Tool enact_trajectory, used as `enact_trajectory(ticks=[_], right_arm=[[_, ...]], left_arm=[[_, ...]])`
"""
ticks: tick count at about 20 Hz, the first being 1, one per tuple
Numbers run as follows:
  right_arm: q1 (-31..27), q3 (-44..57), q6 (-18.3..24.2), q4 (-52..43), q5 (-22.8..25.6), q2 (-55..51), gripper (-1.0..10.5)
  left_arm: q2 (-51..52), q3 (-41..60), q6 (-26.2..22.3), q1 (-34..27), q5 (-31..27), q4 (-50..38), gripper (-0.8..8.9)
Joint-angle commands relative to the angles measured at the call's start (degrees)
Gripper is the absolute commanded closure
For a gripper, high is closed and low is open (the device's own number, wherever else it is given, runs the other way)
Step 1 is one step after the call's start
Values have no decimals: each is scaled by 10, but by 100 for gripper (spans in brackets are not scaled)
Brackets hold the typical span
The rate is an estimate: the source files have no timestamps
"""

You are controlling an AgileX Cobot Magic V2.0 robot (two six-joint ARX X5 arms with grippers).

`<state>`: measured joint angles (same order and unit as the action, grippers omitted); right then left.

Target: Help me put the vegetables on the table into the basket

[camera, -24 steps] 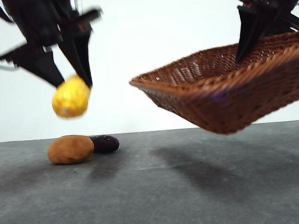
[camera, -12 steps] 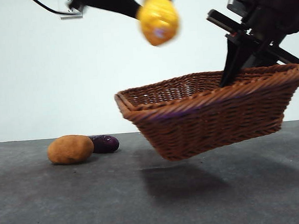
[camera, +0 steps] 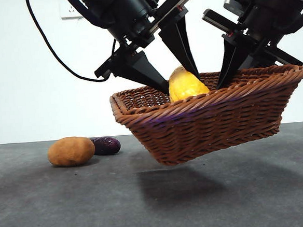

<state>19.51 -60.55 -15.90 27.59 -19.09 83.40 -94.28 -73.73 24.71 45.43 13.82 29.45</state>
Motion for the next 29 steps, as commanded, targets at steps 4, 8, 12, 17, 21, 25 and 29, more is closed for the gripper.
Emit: enact_trajectory(ticks=[4,8,12,17,21,25,29], right_arm=[[1,4,-3,-6,-5,1,958],[1,4,1,-10,-4,1,958],[0,4,1,-13,-5,1,958],[0,4,1,-9,-12,-3,958],[0,3,12,-5,-33,-9,958],[-1,3,27,-1,-34,-28,958],[-9,3,55,33,-40,-56,958]], left_arm=[[-3,2,1,0,16,5,370],[33,1,1,-16,16,6,370],[106,1,-23,-47,11,28,370],[195,1,-162,-133,-133,113,370],[186,1,-362,-242,-134,151,372],[156,1,-549,-316,-79,146,373],[80,1,-634,-318,-59,121,372]])
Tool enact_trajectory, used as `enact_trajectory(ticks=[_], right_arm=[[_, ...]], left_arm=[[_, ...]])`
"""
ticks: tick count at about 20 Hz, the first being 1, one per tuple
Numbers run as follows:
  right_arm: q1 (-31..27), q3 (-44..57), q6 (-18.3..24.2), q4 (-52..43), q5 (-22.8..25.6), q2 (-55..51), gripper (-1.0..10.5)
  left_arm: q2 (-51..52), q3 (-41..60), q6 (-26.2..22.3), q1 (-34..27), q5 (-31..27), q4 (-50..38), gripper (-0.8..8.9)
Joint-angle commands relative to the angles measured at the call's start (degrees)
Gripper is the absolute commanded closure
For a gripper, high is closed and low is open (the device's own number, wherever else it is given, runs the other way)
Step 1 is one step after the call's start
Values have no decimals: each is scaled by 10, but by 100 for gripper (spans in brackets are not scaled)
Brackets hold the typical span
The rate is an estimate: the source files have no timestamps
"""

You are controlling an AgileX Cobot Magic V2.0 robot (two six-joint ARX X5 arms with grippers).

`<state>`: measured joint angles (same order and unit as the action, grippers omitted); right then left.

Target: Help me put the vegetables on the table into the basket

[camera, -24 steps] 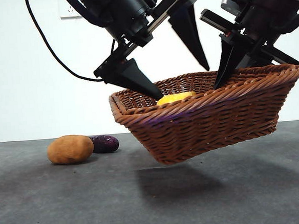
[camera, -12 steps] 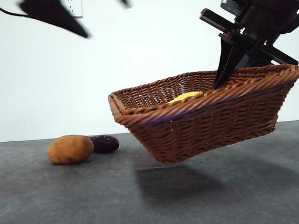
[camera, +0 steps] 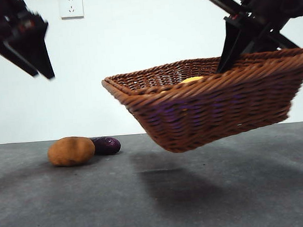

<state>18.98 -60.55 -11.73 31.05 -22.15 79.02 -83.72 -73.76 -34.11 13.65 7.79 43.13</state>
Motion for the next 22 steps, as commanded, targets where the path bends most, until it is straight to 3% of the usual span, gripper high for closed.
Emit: enact_trajectory(ticks=[1,8,22], right_arm=[[-11,3,19,8,-9,-22,958],[-52,3,45,37,-16,-64,958],[-52,3,50,29,-17,-64,958]], left_arm=[[-51,2,-52,0,2,-32,372],[-166,2,-76,0,16,-95,372],[-250,2,-79,-7,44,-168,372]])
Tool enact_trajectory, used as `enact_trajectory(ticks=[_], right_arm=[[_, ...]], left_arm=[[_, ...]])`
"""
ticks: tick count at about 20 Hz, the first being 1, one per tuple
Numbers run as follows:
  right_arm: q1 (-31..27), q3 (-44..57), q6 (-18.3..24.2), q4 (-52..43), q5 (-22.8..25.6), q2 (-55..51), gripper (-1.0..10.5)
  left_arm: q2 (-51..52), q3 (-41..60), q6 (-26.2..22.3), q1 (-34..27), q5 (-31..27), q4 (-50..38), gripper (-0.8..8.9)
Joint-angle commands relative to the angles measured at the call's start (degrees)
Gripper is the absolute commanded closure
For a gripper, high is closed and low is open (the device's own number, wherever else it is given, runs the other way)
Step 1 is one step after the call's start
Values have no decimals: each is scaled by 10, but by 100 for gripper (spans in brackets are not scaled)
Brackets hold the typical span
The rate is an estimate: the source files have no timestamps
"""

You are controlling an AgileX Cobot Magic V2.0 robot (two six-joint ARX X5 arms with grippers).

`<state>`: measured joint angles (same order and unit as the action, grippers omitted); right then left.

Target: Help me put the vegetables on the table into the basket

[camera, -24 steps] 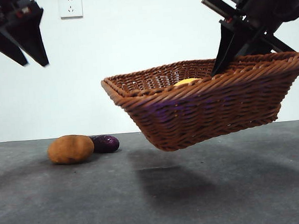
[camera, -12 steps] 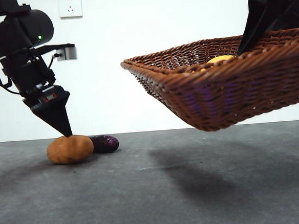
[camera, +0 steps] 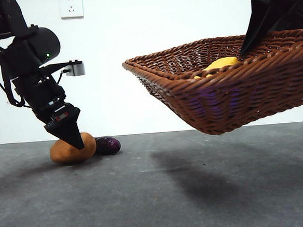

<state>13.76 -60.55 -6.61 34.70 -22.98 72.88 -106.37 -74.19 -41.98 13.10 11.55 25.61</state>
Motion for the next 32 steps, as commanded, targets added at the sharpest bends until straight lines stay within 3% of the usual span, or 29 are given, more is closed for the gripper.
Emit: enact_trajectory(ticks=[1,8,12,13,18,23,26,32], right_arm=[[0,3,-1,-8,-9,-3,958],[0,3,3,-16,-9,-3,958],[0,3,3,-17,-8,-3,958],[0,3,3,-17,-8,-3,958],[0,3,3,-17,-9,-3,958],[0,3,-2,-16,-7,-3,958],[0,3,-9,-16,-4,-1,958],[0,4,-32,-20,0,43,958]], left_arm=[[-30,6,0,-2,5,4,373],[-34,6,20,-3,5,-54,375],[-34,6,73,-4,5,-81,379],[-34,6,87,-4,5,-83,417],[-35,6,141,-4,5,-73,789],[-22,6,196,-5,9,-45,819],[44,6,198,-8,24,-3,819],[276,6,214,10,85,108,819]])
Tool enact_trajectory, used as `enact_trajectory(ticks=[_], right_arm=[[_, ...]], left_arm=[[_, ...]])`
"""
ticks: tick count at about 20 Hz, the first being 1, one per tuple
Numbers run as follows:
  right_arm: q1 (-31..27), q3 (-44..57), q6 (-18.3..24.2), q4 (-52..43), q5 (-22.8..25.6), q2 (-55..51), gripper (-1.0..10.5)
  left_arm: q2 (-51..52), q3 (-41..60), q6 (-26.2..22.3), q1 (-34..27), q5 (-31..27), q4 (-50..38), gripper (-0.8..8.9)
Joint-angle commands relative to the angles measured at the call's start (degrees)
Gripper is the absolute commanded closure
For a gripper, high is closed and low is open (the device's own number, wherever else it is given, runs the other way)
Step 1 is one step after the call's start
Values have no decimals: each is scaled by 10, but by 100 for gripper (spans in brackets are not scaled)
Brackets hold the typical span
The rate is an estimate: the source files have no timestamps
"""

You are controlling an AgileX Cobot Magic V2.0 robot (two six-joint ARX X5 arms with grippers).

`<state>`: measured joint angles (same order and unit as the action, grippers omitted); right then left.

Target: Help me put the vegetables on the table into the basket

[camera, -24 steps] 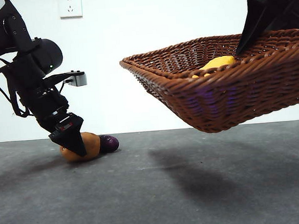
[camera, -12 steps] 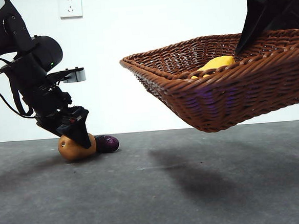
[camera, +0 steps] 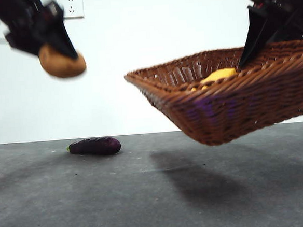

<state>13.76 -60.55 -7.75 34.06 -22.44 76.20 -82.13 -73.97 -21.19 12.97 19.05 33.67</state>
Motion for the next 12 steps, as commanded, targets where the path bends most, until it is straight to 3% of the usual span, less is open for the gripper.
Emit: enact_trajectory(ticks=[1,5,8,10,12], right_arm=[[0,4,-32,-22,-5,21,958],[28,4,-61,-57,-20,60,958],[65,4,-71,-70,-21,64,958],[77,4,-73,-72,-22,64,958],[81,4,-77,-71,-23,64,958]], left_arm=[[66,4,6,28,22,55,819],[112,4,22,163,33,59,819],[62,4,32,261,-39,10,819],[9,4,32,285,-78,1,819],[-43,4,34,286,-82,2,819]])
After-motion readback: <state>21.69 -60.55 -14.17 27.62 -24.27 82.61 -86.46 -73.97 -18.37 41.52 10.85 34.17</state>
